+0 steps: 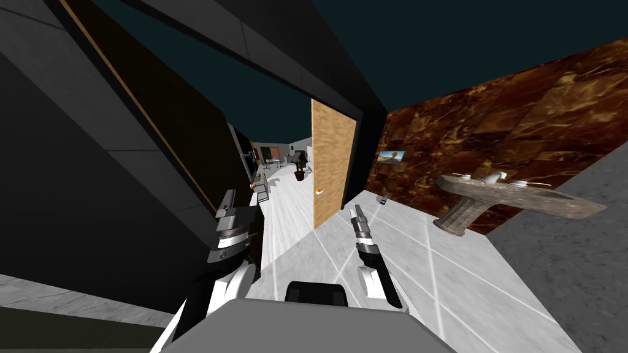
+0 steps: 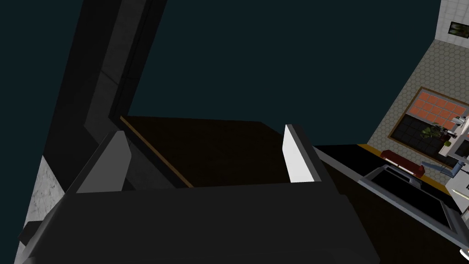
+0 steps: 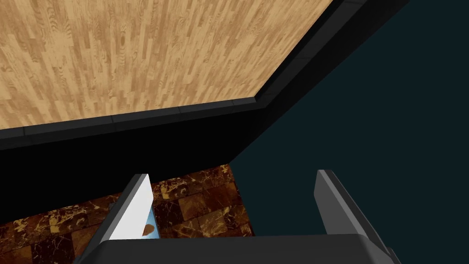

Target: Push the door open

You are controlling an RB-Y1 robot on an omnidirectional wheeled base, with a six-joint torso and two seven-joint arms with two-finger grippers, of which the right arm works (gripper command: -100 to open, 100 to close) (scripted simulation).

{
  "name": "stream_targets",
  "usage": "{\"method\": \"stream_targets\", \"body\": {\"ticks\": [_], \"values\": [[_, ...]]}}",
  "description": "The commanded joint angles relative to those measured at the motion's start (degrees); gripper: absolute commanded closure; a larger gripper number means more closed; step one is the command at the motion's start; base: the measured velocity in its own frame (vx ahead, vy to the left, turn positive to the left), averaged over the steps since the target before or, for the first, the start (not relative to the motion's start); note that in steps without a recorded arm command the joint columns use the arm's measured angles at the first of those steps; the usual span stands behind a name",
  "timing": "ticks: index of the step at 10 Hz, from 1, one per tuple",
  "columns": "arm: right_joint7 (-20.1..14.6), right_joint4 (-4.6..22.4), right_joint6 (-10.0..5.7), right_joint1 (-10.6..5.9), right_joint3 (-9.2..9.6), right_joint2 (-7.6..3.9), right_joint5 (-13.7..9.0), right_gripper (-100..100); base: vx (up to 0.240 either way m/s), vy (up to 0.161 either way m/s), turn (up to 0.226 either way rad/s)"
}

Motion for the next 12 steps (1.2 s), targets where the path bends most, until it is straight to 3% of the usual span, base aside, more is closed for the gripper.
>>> {"method": "stream_targets", "body": {"ticks": [1,4,5,12], "values": [[-0.32,2.02,-0.03,-0.86,0.07,-0.34,-0.25,-100,0.077,-0.051,0.152],[-0.68,6.48,-0.5,-2.63,0.38,-0.61,-0.57,-100,0.076,-0.065,0.149],[-0.68,6.48,-0.5,-2.63,0.38,-0.61,-0.57,-100,0.057,-0.048,0.048],[-1.54,17.05,-1.62,-6.84,1.1,-0.98,-1.32,-100,0.071,-0.067,0.144]]}}
